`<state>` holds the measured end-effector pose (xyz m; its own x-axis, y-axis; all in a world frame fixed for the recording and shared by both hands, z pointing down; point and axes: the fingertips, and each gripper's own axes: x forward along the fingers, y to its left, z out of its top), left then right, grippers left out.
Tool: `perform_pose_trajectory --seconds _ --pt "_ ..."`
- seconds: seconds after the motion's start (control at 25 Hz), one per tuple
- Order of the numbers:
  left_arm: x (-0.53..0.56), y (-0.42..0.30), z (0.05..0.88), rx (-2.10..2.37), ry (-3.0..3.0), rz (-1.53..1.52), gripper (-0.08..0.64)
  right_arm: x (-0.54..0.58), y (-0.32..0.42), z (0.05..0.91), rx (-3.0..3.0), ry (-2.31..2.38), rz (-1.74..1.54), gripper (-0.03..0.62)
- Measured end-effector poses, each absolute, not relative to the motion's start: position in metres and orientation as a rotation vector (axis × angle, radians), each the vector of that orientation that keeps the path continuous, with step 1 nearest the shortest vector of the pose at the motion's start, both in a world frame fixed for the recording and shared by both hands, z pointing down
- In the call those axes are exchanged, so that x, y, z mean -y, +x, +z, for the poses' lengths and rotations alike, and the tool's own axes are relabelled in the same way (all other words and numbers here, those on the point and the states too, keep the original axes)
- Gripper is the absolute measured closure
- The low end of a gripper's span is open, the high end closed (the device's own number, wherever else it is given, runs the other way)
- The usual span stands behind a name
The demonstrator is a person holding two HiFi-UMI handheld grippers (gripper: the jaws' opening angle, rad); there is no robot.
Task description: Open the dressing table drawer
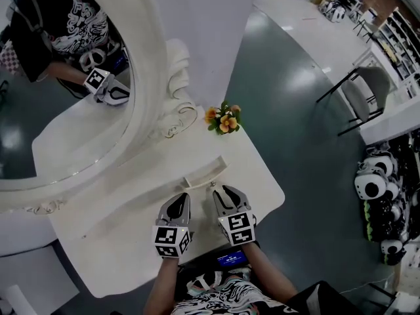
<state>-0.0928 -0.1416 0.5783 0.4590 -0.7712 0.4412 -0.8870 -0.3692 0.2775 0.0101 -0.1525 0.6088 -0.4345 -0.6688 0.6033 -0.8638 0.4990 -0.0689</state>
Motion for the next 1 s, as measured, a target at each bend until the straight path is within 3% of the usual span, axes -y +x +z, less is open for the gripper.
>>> perform_pose_trajectory --seconds 0.16,0.32,1.0 --pt "0.138 -0.089 0.573 1.380 2.254 0.329 0.557 0.149 0.018 0.591 2.252 1.320 0.472 0.502" --pt "0.139 -0.083 0.558 1.387 2.289 0.307 0.557 0.146 0.025 0.569 2.278 1.361 0.442 0.591" --pt "0.136 -0.083 0.534 1.455 2.299 0.279 0.558 0.137 0.025 0.536 2.388 1.348 0.454 0.592"
